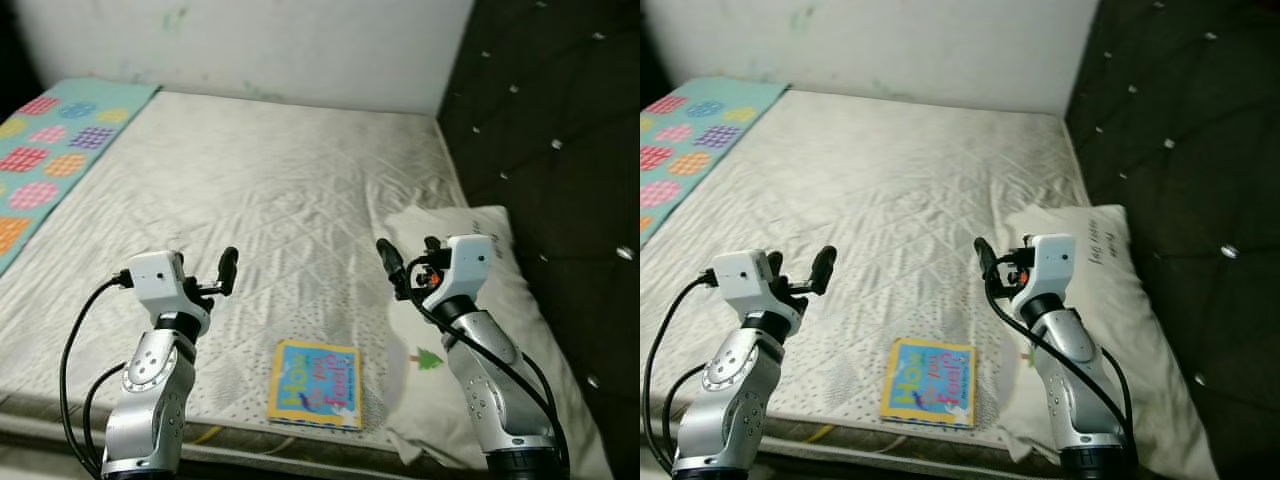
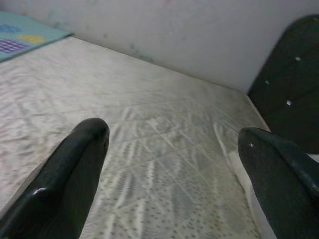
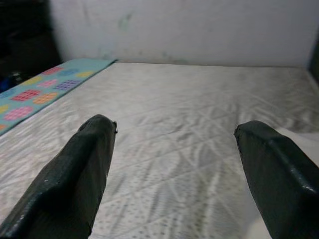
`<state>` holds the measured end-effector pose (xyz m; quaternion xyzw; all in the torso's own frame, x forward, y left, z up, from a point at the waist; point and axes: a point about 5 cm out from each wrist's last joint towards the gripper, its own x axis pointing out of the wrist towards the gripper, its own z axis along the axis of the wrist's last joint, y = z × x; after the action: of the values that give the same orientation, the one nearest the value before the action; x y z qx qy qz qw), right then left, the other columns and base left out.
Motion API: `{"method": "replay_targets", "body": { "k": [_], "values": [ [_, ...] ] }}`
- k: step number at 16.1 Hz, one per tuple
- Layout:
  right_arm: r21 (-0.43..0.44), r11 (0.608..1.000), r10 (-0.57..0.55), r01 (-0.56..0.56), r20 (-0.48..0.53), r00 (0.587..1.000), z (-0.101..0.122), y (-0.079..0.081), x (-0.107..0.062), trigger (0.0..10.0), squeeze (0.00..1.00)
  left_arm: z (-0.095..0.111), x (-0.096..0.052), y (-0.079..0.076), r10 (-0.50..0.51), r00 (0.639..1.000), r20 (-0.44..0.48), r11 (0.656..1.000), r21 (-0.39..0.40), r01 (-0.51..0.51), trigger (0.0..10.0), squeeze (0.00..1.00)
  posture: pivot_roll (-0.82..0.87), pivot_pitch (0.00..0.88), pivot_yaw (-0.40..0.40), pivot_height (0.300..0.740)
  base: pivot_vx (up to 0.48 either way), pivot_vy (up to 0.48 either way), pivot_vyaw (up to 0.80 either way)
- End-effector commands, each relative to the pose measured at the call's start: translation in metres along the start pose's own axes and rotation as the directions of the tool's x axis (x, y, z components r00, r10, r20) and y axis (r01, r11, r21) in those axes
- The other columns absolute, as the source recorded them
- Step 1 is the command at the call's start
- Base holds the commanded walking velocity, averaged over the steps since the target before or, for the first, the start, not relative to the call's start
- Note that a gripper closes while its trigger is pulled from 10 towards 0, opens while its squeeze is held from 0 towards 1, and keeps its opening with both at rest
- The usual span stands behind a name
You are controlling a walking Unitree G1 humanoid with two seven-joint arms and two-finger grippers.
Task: Clean up the room
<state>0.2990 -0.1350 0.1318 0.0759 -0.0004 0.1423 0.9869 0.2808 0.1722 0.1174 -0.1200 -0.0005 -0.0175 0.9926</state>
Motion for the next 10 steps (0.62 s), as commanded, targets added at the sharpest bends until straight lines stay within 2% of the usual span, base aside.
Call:
{"method": "replay_targets", "body": {
  "k": [1, 4, 5, 7, 10],
  "values": [
    [-0.012, 1.0, 0.011, -0.011, 0.003, 1.0, 0.0023, 0.0028, -0.0004, 10.0, 0.0, 0.0011, -0.0013, 0.0015, 0.003, 1.0, -0.004, 1.0, -0.005, -0.003, 10.0, 0.0, -0.09, 0.0, -0.024, 0.74, 0.0, 0.0, 0.0],
    [-0.014, 1.0, 0.01, -0.01, -0.003, 1.0, 0.0005, 0.0044, -0.0015, 10.0, 0.0, 0.0005, -0.0005, 0.0011, 0.001, 1.0, -0.009, 1.0, -0.009, -0.001, 10.0, 0.0, -0.09, 0.0, -0.023, 0.74, 0.0, 0.0, 0.0],
    [-0.013, 1.0, 0.013, -0.013, -0.005, 1.0, -0.0003, 0.0061, -0.0017, 10.0, 0.0, 0.0005, 0.0001, 0.0008, -0.001, 1.0, -0.01, 1.0, -0.01, 0.001, 10.0, 0.0, -0.09, 0.0, -0.023, 0.74, 0.0, 0.304, 0.0],
    [-0.016, 1.0, 0.017, -0.018, -0.006, 1.0, -0.0003, 0.0072, -0.0013, 10.0, 0.0, 0.0003, 0.0, 0.0015, 0.004, 1.0, -0.013, 1.0, -0.008, -0.004, 10.0, 0.0, -0.09, 0.0, -0.022, 0.74, 0.0, 0.304, -0.52],
    [-0.016, 1.0, 0.018, -0.018, -0.004, 1.0, -0.0001, 0.0076, -0.0004, 10.0, 0.0, 0.0006, 0.0004, 0.0018, 0.004, 1.0, -0.012, 1.0, -0.006, -0.004, 10.0, 0.0, -0.09, 0.0, -0.023, 0.74, 0.0, 0.305, -0.8]
  ]
}}
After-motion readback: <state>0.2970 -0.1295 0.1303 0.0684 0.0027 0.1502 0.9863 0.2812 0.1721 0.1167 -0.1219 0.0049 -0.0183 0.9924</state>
